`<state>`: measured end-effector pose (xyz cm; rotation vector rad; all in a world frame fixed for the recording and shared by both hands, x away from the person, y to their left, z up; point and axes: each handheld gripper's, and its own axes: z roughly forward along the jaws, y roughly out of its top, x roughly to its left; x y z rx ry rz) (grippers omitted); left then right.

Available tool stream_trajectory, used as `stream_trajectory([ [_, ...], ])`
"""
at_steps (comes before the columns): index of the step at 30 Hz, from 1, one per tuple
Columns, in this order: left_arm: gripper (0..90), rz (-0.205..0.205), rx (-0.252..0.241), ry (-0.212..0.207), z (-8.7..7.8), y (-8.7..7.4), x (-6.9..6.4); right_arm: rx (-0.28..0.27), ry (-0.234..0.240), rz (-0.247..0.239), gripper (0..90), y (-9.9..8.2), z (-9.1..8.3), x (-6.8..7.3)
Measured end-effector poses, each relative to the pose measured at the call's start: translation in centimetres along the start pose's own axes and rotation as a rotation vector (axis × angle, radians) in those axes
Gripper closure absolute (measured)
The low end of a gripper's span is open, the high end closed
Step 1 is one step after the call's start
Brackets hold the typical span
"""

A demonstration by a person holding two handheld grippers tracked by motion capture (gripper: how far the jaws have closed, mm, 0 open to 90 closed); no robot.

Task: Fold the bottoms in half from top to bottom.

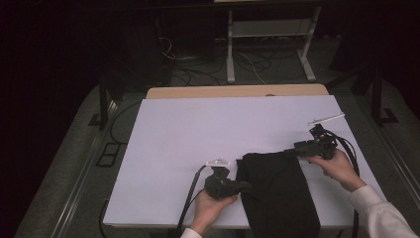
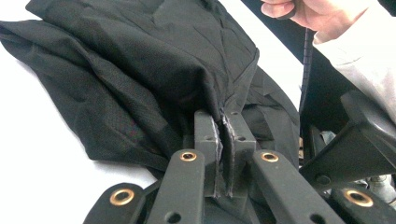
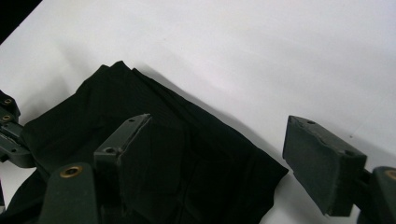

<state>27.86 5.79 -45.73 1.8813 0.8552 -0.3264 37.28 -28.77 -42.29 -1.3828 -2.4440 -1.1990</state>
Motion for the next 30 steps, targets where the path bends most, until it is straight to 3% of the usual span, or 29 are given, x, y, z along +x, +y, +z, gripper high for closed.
stream_trajectory([
  [13,84.7,-0.003,0.001,-0.002,0.1,-0.1,0.0,0.037,0.018,0.015,36.4,-0.1,1.1,-0.3],
  [20,84.7,-0.004,0.002,-0.003,0.2,-0.2,0.0,0.06,0.037,0.01,53.0,-0.3,1.7,-0.3],
  [27,84.6,-0.006,0.009,-0.01,0.4,-0.2,-0.1,0.061,0.059,-0.009,81.3,-0.4,2.1,0.1],
  [30,84.5,-0.003,0.01,-0.012,0.5,-0.2,-0.1,0.048,0.065,-0.002,83.5,-0.5,2.0,0.1],
])
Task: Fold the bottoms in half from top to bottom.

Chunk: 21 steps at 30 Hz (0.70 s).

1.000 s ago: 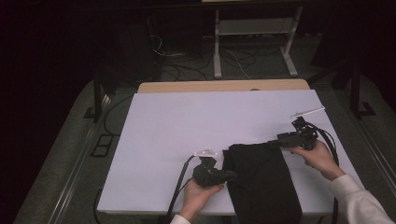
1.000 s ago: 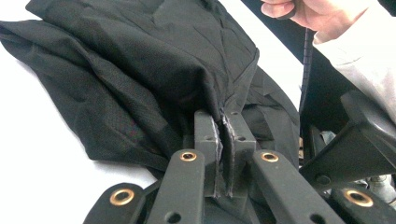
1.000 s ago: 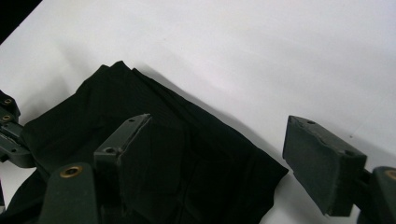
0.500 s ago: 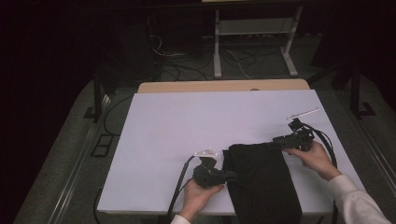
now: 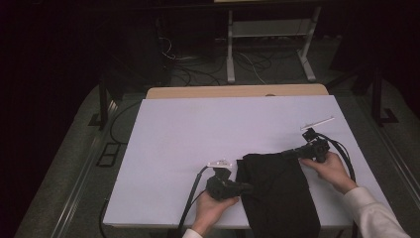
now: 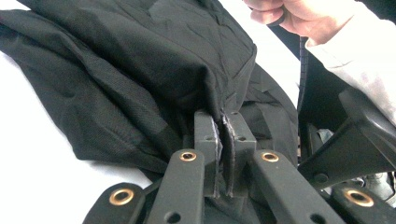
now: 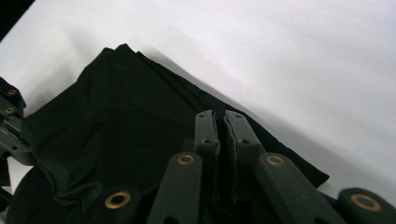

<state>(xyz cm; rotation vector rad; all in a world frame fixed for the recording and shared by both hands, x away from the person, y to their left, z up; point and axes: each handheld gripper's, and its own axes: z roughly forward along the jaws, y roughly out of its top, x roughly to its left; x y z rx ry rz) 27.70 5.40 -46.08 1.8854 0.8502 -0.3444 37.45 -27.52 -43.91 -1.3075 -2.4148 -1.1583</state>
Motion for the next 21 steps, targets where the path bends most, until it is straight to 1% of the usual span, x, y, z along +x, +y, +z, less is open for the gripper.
stream_trajectory([
  [2,84.0,-0.001,-0.001,0.004,0.0,0.0,0.0,-0.012,0.012,0.013,83.8,-0.1,-0.3,0.0],
  [6,80.8,0.011,-0.003,0.014,-0.1,0.0,0.0,-0.035,0.037,0.02,84.2,-0.2,-1.0,0.2],
  [9,78.2,0.023,-0.006,0.028,-0.2,0.1,-0.1,-0.047,0.043,0.023,84.3,-0.2,-1.4,0.4],
  [11,74.9,0.036,-0.007,0.044,-0.2,0.1,-0.2,-0.056,0.055,0.026,84.3,-0.3,-1.7,0.5],
  [16,67.3,0.055,-0.019,0.072,-0.4,0.1,-0.6,-0.068,0.063,0.026,84.4,-0.4,-2.2,1.0],
  [18,62.9,0.057,-0.022,0.077,-0.5,0.1,-0.6,-0.074,0.064,0.019,84.4,-0.4,-2.4,1.2],
  [21,58.7,0.061,-0.023,0.082,-0.7,0.2,-0.6,-0.077,0.069,0.018,84.4,-0.4,-2.7,1.4],
])
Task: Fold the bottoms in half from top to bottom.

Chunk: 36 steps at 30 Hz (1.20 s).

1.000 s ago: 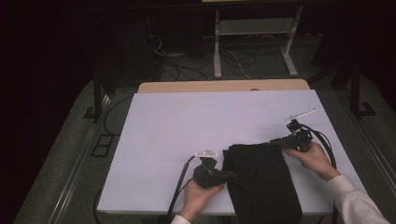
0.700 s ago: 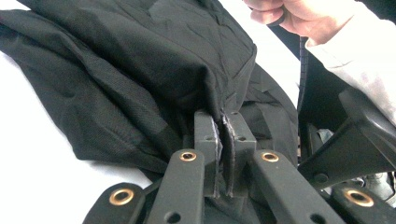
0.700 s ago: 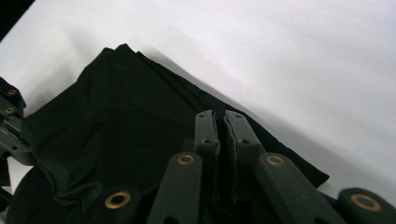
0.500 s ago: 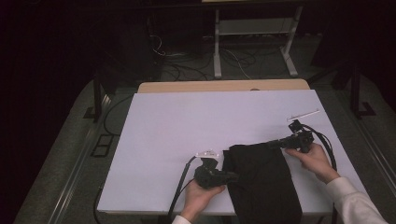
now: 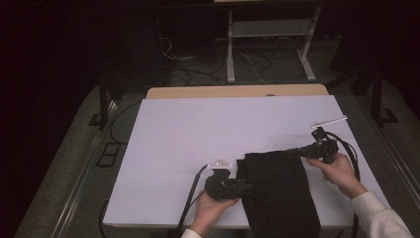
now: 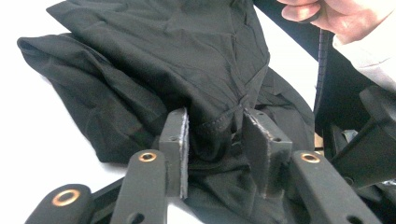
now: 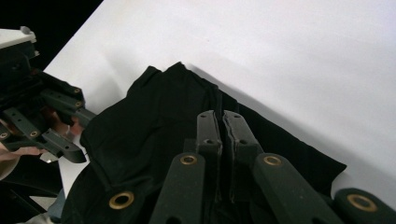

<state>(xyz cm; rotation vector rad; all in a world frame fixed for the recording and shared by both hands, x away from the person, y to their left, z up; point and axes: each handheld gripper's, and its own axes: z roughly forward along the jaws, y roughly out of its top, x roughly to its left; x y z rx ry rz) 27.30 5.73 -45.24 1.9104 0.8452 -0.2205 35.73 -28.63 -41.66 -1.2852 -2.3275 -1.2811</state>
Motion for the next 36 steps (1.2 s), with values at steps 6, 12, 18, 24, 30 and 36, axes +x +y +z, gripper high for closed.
stream_trajectory([
  [6,45.3,0.004,-0.045,0.038,-0.6,0.5,-0.3,-0.01,0.009,0.004,84.4,-0.2,-0.6,0.5],
  [12,33.9,0.015,-0.056,0.054,-0.9,1.1,-0.3,-0.019,0.015,-0.008,84.3,-0.6,-1.3,1.2],
  [18,28.2,0.02,-0.063,0.057,-1.1,1.7,-0.1,-0.034,0.022,-0.011,84.4,-1.1,-2.0,1.8],
  [24,22.9,0.036,-0.066,0.07,-1.1,2.7,0.1,-0.045,0.028,-0.018,84.4,-1.6,-2.4,2.7],
  [30,18.0,0.036,-0.09,0.108,-1.2,3.6,0.7,-0.061,0.041,-0.034,84.3,-2.4,-2.5,3.6],
  [36,17.6,0.02,-0.114,0.13,-1.2,4.2,1.2,-0.069,0.072,-0.032,84.3,-3.6,-2.7,4.3],
])
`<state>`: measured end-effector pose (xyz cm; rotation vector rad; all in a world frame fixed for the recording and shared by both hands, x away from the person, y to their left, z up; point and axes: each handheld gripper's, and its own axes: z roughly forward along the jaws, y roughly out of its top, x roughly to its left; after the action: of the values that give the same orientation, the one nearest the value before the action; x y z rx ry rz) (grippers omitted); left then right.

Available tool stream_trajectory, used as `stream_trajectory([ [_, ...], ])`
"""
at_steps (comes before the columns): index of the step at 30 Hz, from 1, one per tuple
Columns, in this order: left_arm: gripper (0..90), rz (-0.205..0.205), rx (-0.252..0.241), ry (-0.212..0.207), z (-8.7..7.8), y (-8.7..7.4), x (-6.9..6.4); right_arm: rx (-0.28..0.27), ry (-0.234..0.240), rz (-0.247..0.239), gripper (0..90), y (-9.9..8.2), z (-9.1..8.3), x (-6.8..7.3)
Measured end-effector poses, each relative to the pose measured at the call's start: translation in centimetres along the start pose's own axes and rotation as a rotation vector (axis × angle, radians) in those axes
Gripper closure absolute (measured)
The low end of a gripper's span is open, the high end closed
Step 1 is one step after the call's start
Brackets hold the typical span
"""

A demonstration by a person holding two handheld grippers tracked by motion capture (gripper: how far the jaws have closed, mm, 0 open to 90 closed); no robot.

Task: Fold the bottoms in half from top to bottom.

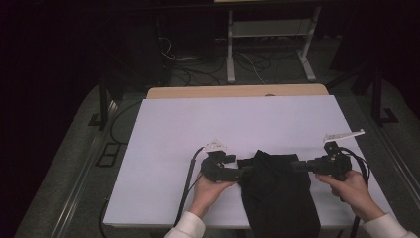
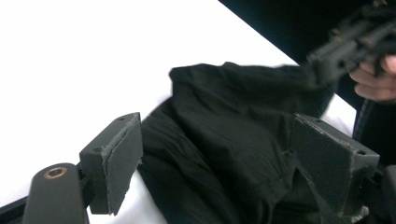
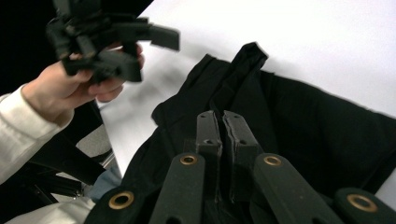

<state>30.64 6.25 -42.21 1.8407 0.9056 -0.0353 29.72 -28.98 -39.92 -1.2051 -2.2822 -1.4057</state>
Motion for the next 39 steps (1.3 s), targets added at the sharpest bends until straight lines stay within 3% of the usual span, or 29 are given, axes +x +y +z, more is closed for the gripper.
stream_trajectory([
  [8,15.6,0.0,0.002,0.033,0.4,0.1,0.2,0.005,0.023,-0.019,84.2,-1.9,-0.3,1.7],
  [13,15.5,-0.003,-0.008,0.042,0.2,0.2,0.4,0.044,0.056,-0.05,84.1,-3.0,-0.3,2.5],
  [22,15.5,-0.006,-0.012,0.046,0.2,0.3,0.6,0.109,0.139,-0.144,84.2,-4.7,-0.5,3.6],
  [28,15.5,-0.008,-0.004,0.043,0.4,0.3,0.6,0.198,0.255,-0.187,84.0,-5.8,-0.4,3.8],
  [35,15.1,-0.001,0.011,0.04,0.7,0.2,0.5,0.276,0.286,-0.205,82.7,-6.8,-0.2,3.7],
  [39,15.0,-0.002,0.012,0.041,0.7,0.2,0.6,0.32,0.307,-0.193,70.8,-7.1,0.1,3.7],
])
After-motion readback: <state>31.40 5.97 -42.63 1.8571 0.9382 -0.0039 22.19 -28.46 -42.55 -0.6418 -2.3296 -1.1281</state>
